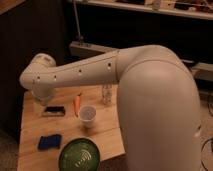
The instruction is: Place the white sponge in the ceramic cup
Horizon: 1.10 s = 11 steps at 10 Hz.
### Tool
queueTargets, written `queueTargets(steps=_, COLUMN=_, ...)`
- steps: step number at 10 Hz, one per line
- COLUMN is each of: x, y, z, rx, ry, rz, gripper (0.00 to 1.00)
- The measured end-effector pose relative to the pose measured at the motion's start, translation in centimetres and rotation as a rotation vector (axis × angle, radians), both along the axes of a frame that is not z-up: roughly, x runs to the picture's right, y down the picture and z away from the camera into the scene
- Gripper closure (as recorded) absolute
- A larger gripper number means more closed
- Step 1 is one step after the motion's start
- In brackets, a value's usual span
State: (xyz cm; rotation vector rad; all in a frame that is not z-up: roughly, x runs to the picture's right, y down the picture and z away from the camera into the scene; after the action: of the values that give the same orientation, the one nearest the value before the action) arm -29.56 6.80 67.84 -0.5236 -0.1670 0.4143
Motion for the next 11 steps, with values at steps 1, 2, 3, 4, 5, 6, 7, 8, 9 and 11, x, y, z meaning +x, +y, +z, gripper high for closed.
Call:
queueTargets(steps=1, x=-1.8, y=1.2, z=-0.1, rx=0.009, ry=-0.035, rz=-0.068, gripper=0.2)
queueTargets(steps=2, x=-3.6, y=2.6, z=0.3, rx=0.009, ry=-0.061, rz=-0.124, gripper=0.2)
queueTargets(steps=3, x=-4.7, y=3.7, z=0.7, rx=0.007, ry=-0.071, rz=-0.164, gripper=0.2)
queueTargets(steps=4, x=-5.8, y=5.2, z=1.4, rx=0.001, ry=-0.071, rz=-0.21, gripper=0.2)
queueTargets(steps=5, x=-6.4, y=6.5, z=2.3, rx=-0.014, ry=-0.064, rz=-0.24, gripper=0.2)
queueTargets(steps=6, x=-6.6, y=7.8, z=3.6, rx=-0.034, ry=-0.048, rz=-0.267, gripper=0.2)
queueTargets(steps=7, x=-6.7, y=8.9, z=4.4, rx=-0.053, ry=-0.04, rz=-0.284, gripper=0.2)
queueTargets(steps=8, x=-6.4, y=10.1, z=5.6, rx=-0.086, ry=-0.042, rz=-0.282, gripper=0.2)
queueTargets(steps=9, x=-6.0, y=11.2, z=6.6, rx=-0.116, ry=-0.056, rz=-0.267, gripper=0.2)
queueTargets(steps=11, x=-5.7, y=12.7, z=7.5, rx=-0.15, ry=-0.087, rz=-0.246, gripper=0.2)
